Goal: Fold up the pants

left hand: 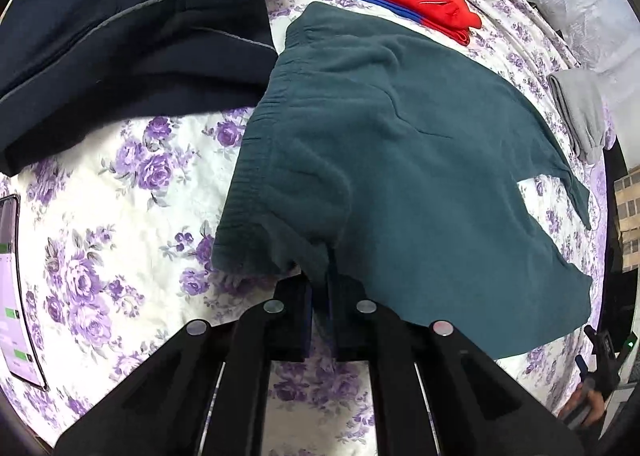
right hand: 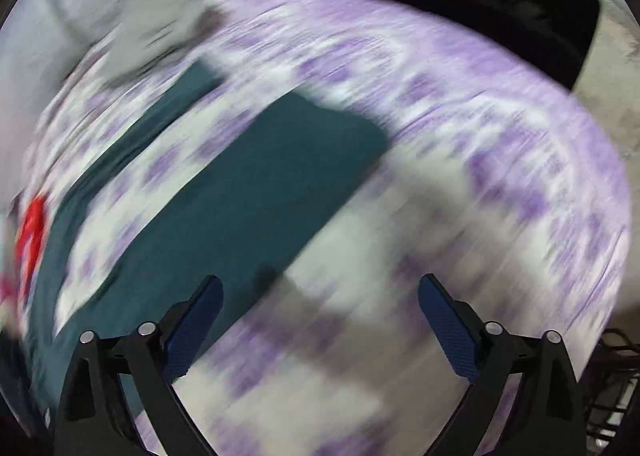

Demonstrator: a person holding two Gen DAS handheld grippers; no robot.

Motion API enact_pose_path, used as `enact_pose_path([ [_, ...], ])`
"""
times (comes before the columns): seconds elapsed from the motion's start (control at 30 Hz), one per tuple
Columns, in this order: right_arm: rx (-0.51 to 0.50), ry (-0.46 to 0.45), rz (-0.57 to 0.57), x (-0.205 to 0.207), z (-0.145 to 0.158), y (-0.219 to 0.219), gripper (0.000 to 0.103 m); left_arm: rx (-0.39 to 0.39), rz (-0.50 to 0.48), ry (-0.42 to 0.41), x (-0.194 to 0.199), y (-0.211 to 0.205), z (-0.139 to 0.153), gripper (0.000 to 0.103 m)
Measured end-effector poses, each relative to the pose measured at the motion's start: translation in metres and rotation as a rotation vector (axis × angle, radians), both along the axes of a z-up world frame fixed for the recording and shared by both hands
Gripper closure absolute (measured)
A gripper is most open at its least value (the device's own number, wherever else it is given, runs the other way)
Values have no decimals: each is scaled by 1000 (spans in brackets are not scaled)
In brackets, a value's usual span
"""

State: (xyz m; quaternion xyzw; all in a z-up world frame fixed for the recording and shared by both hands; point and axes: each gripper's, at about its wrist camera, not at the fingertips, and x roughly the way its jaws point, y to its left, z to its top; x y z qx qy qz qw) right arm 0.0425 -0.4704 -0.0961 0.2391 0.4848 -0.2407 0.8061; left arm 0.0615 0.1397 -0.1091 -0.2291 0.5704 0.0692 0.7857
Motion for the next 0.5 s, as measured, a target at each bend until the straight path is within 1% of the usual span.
enact_pose_path([
  [0.03,2,3,-19,4,-4,-14,18,-6,9,-2,0,1,1,98],
  [0.07,34,9,-39,10,-12,-29,23,-5,16,-4,0,-1,2,98],
  [0.1,61,22,-57,15,-19,-38,31,-1,20,-6,1,-2,3,98],
  [0.17,73,19,-72,26,-26,-51,32,11,18,-11,-2,-2,6,98],
  [0.2,69,12,-66,34,-26,-53,43,16,15,-7,-2,-5,6,98],
  [0.23,67,1,-59,40,-25,-55,74,16,18,0,-1,-6,6,98],
  [0.27,91,-23,-44,46,-24,-59,91,14,21,5,-1,-8,5,98],
  [0.3,131,-47,-24,51,-24,-64,100,18,21,4,-1,-10,5,98],
  [0.33,167,-56,-11,56,-24,-69,100,41,17,4,0,-13,5,98],
  [0.37,174,-60,7,60,-21,-72,100,57,14,5,0,-15,6,98],
  [0.43,165,-72,44,62,-7,-78,100,72,26,-4,-1,-17,10,98],
  [0.5,150,-82,73,58,14,-88,100,87,47,-14,-4,-15,17,98],
])
